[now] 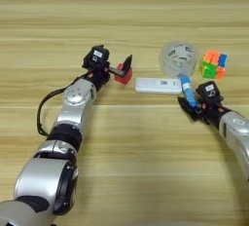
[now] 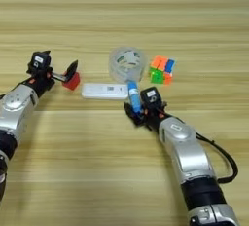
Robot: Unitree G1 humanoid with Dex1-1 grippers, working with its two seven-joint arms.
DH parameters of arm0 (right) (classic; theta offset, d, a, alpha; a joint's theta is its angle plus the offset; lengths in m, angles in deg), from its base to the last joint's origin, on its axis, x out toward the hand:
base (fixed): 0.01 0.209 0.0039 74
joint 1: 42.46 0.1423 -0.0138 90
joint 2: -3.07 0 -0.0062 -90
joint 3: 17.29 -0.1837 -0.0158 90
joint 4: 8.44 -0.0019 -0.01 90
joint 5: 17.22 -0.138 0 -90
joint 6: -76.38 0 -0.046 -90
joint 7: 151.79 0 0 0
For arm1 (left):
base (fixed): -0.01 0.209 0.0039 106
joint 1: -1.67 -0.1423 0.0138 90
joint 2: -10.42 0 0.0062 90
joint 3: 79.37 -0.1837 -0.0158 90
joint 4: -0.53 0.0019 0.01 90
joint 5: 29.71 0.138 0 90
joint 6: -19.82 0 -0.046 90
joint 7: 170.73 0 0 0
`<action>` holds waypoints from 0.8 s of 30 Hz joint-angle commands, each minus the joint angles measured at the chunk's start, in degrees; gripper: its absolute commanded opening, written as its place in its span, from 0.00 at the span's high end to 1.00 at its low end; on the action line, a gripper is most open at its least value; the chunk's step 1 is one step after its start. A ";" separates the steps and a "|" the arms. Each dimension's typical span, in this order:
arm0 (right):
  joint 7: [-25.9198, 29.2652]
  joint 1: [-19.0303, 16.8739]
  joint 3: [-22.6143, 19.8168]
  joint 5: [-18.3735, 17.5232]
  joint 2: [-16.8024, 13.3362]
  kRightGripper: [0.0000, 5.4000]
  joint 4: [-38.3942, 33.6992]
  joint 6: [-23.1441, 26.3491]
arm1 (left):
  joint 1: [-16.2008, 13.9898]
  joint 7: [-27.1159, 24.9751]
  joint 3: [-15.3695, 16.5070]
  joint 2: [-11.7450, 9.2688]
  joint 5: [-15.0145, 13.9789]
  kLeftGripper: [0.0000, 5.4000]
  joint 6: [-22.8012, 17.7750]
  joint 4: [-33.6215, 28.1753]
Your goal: Move the objects on the table
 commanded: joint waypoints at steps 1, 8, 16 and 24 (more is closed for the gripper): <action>-0.04 -1.85 0.60 1.22 -0.88 0.43 0.74 2.04 | -0.25 -0.23 -0.12 -0.28 -0.43 0.00 -0.94 -0.57; -0.23 -1.78 0.53 1.23 -0.82 0.56 0.86 1.78 | -0.30 -0.35 -0.09 -0.31 -0.49 0.00 -0.91 -0.61; -0.27 -1.74 0.38 1.21 -0.75 0.69 0.76 1.57 | -0.44 -0.38 -0.09 -0.31 -0.51 0.00 -0.96 -0.92; -1.21 -1.67 0.19 1.87 -0.82 0.74 0.46 0.99 | -0.49 -0.43 -0.07 -0.32 -0.54 0.00 -0.92 -1.04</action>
